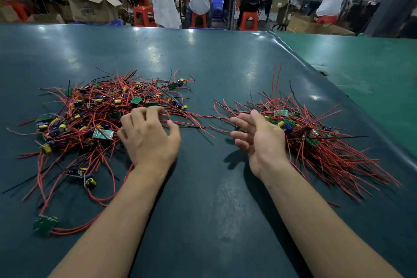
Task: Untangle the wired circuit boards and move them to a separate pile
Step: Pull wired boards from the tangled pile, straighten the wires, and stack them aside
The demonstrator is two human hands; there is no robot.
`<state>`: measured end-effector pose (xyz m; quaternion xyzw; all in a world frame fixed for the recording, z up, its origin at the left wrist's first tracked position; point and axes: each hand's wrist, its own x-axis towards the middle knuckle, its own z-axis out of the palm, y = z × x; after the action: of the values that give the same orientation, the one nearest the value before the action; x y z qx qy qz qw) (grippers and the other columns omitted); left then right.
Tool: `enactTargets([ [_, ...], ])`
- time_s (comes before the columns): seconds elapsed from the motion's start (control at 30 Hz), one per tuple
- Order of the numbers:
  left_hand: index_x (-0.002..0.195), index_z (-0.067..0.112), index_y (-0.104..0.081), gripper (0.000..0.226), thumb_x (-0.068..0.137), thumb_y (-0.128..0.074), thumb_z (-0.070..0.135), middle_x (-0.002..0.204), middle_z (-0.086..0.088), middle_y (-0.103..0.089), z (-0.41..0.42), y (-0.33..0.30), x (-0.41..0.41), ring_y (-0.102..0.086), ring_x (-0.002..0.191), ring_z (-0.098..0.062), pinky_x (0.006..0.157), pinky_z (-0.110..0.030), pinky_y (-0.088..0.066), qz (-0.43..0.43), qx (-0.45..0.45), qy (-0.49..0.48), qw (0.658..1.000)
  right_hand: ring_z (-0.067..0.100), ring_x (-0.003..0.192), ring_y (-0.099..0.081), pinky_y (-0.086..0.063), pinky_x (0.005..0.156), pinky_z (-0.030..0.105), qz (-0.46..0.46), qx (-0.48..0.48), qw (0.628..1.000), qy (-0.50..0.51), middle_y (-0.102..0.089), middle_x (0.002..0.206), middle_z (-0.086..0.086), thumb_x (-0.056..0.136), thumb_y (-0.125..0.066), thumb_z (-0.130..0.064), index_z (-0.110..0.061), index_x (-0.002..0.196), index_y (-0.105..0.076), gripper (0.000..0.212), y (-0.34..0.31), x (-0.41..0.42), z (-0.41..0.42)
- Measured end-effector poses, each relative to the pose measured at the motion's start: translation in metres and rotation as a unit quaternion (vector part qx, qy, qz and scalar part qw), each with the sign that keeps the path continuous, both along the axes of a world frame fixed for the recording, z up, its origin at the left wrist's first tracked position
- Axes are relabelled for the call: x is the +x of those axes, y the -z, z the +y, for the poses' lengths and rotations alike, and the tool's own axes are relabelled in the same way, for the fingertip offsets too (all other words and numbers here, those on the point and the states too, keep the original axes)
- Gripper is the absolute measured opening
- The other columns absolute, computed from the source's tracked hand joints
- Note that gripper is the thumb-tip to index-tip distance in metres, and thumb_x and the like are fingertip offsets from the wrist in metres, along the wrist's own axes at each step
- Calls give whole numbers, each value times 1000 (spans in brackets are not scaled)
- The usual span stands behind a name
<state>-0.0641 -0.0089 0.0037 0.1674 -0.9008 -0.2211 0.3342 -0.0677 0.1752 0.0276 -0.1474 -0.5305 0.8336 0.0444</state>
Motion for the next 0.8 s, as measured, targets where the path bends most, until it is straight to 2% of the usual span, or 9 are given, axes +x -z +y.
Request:
enactTargets([
  [0.07, 127, 17, -56, 45, 85, -60, 31, 134, -12, -47, -5, 2, -2, -33, 129, -33, 102, -46, -27, -50, 9, -31, 998, 14, 47, -63, -44, 39, 18, 28, 20, 999, -30, -74, 78, 5, 100, -54, -24, -7, 90, -67, 24, 0, 1, -2],
  [0.13, 132, 15, -54, 48, 87, -57, 31, 141, -13, -44, -8, 3, -3, -32, 132, -34, 106, -46, -25, -90, 3, -41, 995, 17, 62, -66, -49, 43, 22, 36, 31, 998, -38, -70, 85, 6, 98, -58, -22, -9, 90, -67, 17, -1, -1, -3],
  [0.27, 125, 17, -62, 38, 90, -54, 28, 135, -10, -52, -10, 5, -4, -41, 123, -36, 103, -45, -27, -118, -32, -48, 991, 21, 90, -60, -52, 63, 26, 47, 4, 998, 28, -57, 95, 3, 98, -56, -14, -9, 111, -57, 13, 1, -10, 2],
  [0.4, 119, 17, -67, 33, 90, -55, 27, 124, -8, -60, -12, 3, -3, -45, 117, -33, 100, -44, -30, -89, -12, -53, 995, 14, 101, -58, -48, 81, 22, 61, -16, 994, 92, -60, 108, 3, 97, -55, -7, -13, 109, -59, 14, 1, -17, 6],
  [0.57, 111, 16, -73, 25, 92, -58, 24, 114, -9, -68, -13, -1, -2, -54, 108, -33, 92, -40, -37, 21, 47, -14, 999, 12, 102, -60, -48, 87, 21, 60, -25, 992, 111, -63, 100, -1, 95, -55, -7, -17, 94, -63, 13, 3, -16, 8],
  [0.63, 108, 12, -73, 22, 92, -59, 20, 108, -10, -70, -11, -4, 0, -58, 102, -31, 89, -35, -39, 83, 82, 14, 993, 16, 89, -63, -53, 77, 23, 55, -22, 993, 101, -64, 91, 3, 95, -54, -5, -11, 96, -63, 12, 3, -14, 8],
  [0.67, 107, 11, -72, 20, 93, -60, 18, 105, -10, -70, -10, -5, 1, -60, 99, -30, 88, -33, -40, 111, 93, 25, 989, 17, 76, -64, -54, 65, 23, 53, -25, 995, 84, -65, 82, 6, 95, -52, -4, -8, 96, -63, 11, 2, -11, 7],
  [0.73, 105, 7, -70, 17, 92, -60, 13, 99, -11, -68, -6, -8, 2, -62, 91, -27, 84, -34, -44, 161, 106, 52, 980, 16, 48, -57, -44, 41, 20, 53, 2, 998, 34, -63, 61, 6, 96, -51, -7, -6, 91, -65, 15, 1, -6, 5],
  [0.8, 101, 5, -69, 15, 91, -59, 8, 94, -11, -66, -1, -9, 3, -61, 83, -27, 78, -38, -49, 201, 115, 82, 969, 14, 38, -49, -35, 37, 17, 63, 51, 997, -17, -60, 53, 3, 96, -51, -9, -7, 87, -67, 18, 1, -3, 2],
])
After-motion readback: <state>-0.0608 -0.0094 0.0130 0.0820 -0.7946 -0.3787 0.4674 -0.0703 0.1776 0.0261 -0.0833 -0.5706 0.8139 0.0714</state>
